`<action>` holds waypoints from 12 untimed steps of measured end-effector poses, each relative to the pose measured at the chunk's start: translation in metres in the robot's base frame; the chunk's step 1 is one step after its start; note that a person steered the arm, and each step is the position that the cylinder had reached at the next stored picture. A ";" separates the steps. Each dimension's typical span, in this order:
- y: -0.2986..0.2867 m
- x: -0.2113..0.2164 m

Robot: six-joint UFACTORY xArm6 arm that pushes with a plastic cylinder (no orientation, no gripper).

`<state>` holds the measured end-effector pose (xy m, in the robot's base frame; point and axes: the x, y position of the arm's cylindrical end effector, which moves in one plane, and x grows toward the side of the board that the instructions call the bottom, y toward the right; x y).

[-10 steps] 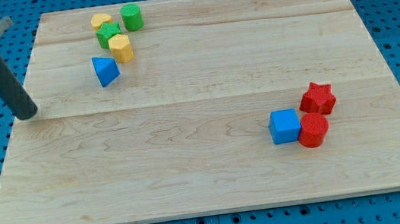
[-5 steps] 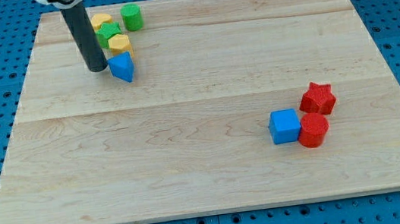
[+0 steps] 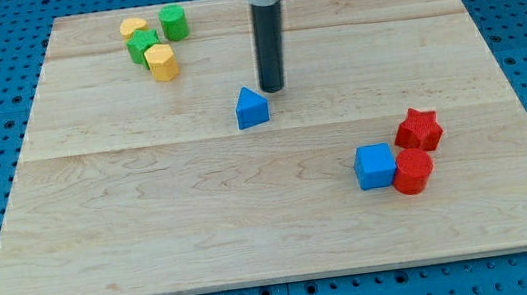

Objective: Slide the triangle into the cube

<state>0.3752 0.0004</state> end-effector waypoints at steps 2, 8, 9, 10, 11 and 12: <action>-0.012 0.060; 0.048 0.085; 0.006 0.085; -0.008 0.103; 0.035 0.123; 0.083 0.123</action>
